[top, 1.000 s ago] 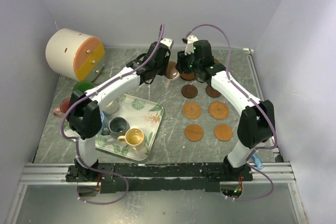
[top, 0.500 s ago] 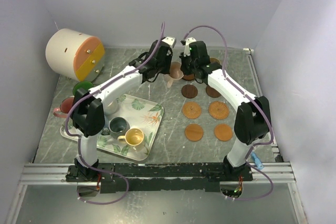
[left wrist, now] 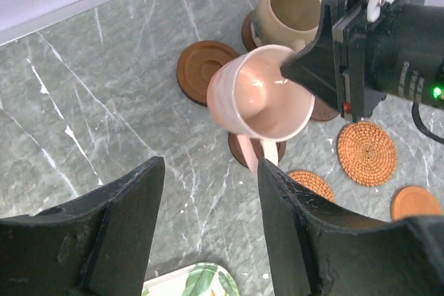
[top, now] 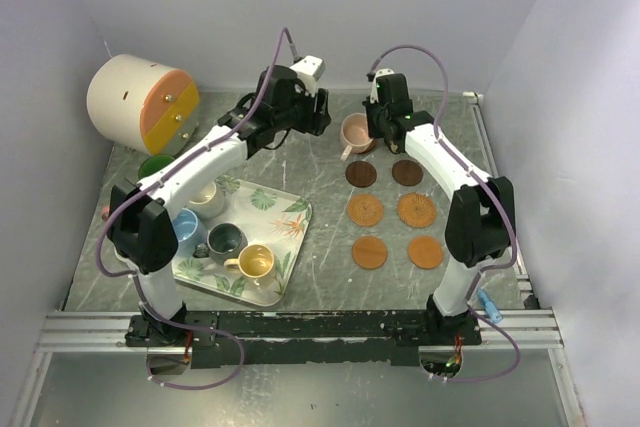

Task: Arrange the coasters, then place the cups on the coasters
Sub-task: Place the cup on the coaster.

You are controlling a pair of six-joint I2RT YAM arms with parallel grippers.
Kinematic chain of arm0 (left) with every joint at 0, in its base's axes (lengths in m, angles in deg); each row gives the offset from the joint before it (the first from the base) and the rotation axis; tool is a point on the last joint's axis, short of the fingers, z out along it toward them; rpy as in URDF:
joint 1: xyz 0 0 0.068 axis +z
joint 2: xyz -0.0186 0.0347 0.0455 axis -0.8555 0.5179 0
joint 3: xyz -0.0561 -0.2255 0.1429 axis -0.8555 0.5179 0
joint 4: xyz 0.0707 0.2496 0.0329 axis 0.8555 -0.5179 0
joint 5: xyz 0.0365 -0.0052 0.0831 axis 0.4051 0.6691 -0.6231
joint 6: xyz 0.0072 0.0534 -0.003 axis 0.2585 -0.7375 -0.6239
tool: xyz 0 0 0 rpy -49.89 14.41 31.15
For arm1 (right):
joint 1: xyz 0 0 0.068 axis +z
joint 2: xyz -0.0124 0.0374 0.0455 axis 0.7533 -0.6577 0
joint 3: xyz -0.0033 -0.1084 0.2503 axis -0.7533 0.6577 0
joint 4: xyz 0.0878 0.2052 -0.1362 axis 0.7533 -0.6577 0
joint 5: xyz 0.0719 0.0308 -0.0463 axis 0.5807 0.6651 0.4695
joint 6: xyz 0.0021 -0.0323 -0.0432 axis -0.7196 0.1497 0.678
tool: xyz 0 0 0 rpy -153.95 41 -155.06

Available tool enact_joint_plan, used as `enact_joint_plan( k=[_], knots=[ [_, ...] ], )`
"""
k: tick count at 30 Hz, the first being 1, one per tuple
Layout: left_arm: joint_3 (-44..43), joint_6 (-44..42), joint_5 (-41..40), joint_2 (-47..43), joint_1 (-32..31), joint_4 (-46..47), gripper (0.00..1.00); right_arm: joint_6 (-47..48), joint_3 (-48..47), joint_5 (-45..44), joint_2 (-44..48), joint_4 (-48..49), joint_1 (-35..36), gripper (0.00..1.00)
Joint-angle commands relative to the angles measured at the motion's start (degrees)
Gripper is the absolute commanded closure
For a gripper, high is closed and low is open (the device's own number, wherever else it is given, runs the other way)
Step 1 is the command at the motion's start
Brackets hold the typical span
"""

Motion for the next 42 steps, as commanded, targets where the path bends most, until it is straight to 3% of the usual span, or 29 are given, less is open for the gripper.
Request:
enact_joint_plan(
  k=[1,7,10,13,26,42],
  knots=[
    [2.5,-1.7,5.4,-3.0,2.8,2.4,0.33,-2.0,-6.0,-1.0,-2.8,1.4,-2.5,1.0],
    [6.9,-4.1,7.5,-6.2,4.2,3.9,0.29,-3.4,-13.3,0.5,-8.5,-0.8,-5.2,1.0],
    [8.2,-5.6,8.8,-7.1,4.7,3.9,0.17,-3.8,-18.7,1.0,-12.8,-3.3,-5.6,1.0],
    [9.5,-7.3,8.9,-7.9,4.9,4.2,0.12,-4.0,-22.8,1.3,-16.3,-4.7,-5.9,1.0],
    [13.7,-11.1,5.9,-11.4,4.9,6.7,0.1,-4.9,-32.1,1.6,-24.8,-8.9,-6.5,1.0],
    [13.5,-11.4,6.0,-11.0,4.9,6.6,0.11,-4.4,-33.8,3.0,-27.8,-11.7,-7.1,1.0]
  ],
)
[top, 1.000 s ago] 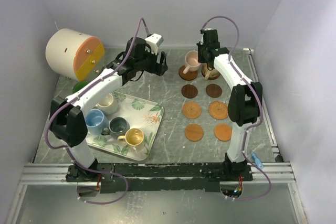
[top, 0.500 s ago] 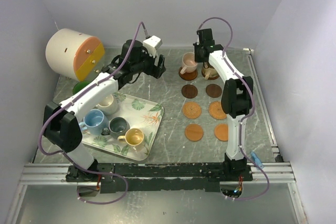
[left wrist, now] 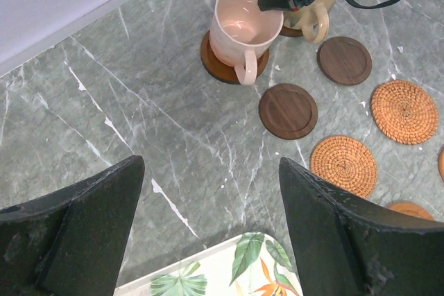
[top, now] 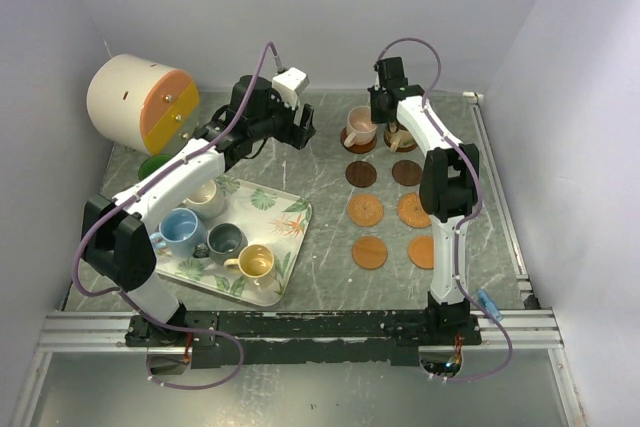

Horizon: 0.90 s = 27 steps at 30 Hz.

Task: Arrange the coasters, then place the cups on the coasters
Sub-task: Place the cup on the coaster.

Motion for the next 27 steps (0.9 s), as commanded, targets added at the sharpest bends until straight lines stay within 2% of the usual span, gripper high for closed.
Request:
enact_joint_plan(
  k=[1,21,27],
  knots=[
    [0.3,-0.7,0.0,-1.1,0.3,1.9,0.11,-0.7,-2.9,1.2,-0.1,1.6,-0.5,1.0],
    [0.9,-1.0,0.2,-1.3,0.4,2.0,0.11,-0.2,-5.2,2.3,-2.8,-0.6,-0.9,1.0],
    [1.0,-1.0,0.3,-1.3,0.4,1.9,0.11,0.6,-6.2,3.1,-3.7,-1.7,-0.9,0.91]
  ],
)
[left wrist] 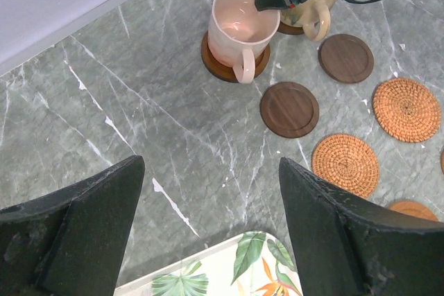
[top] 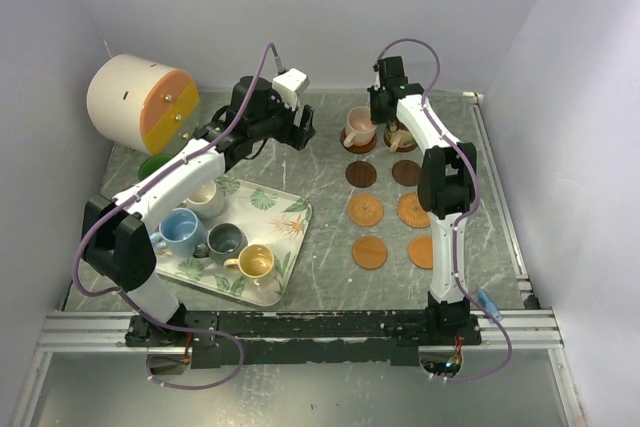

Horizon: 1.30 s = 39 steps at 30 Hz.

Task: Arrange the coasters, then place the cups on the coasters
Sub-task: Place the cup on the coaster, then pick up the cup from the tray.

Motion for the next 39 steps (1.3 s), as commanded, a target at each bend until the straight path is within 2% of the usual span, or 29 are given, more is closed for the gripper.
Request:
enact_joint_plan(
  k=[1,9,19,27,33,39],
  knots=[
    [0.7,-0.7,0.3,-1.3,0.4,1.7,0.11,0.4,-3.2,1.2,-1.1,0.1,-0.3,0.9],
    [1.1,-0.8,0.0,-1.7,0.3,1.7,0.11,0.6,-4.0,1.3,-1.5,-0.1,-0.3,0.82],
    [1.3,-2.1,-1.0,-2.1,0.3,1.4,0.1,1.9,-5.1,0.0,-0.7,-0.4,-0.3,0.8],
    [0.5,-11.1,-3.2,-3.0,0.9,-4.3,0.09,5.3,-4.9,-3.4,5.7,1.4,-0.3,0.68],
    [2.1,-19.0,-0.1,-5.2,4.2,-13.2,0.09,8.3,3.0,-0.8,14.7,4.9,-0.3,0.59],
    [3.6,-23.3,1.1,-7.4,10.6,-22.0,0.1,12.8,14.6,9.4,25.4,6.6,-0.3,0.52]
  ],
)
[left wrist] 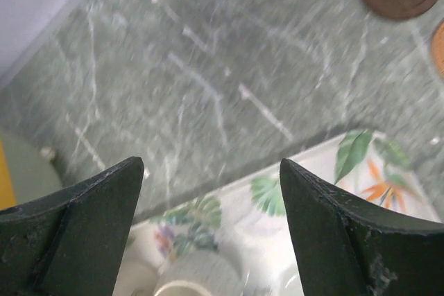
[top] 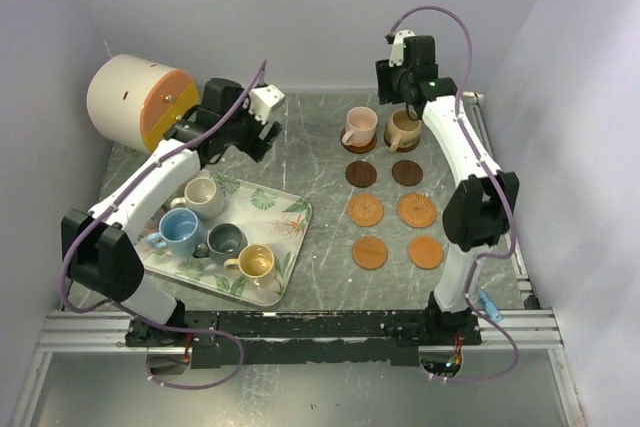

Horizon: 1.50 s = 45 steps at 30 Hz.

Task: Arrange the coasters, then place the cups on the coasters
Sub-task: Pick up the cup from the tray.

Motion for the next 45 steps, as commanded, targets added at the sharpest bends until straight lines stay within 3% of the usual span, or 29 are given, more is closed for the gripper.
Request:
enact_joint_plan(
  k=[1,6,13,22,34,45],
  knots=[
    [2.0,-6.1,1.8,-3.3,5.0,-9.0,0.1,5.1,7.4,10.7,6.6,1.5,-0.2,0.52],
    [5.4,-13.2,1.8,-6.4,9.8,-13.8,0.1,10.8,17.1,26.3,13.5,1.1,0.0,0.51],
    [4.1,-27.1,5.4,-5.0,15.6,-22.6,0.16,15.9,26.7,36.2,19.7,1.1,0.2,0.5],
    [-0.5,-38.1,3.6,3.7,17.6,-29.7,0.21,15.9,31.3,36.9,23.3,2.7,0.2,0.5],
    [-2.8,-42.0,1.9,11.9,19.7,-35.1,0.37,15.6,31.6,37.3,23.1,2.7,0.2,0.5],
    [-0.7,-40.8,1.8,12.8,19.8,-31.4,0.62,15.6,31.4,37.3,22.6,2.5,0.2,0.5]
  ],
)
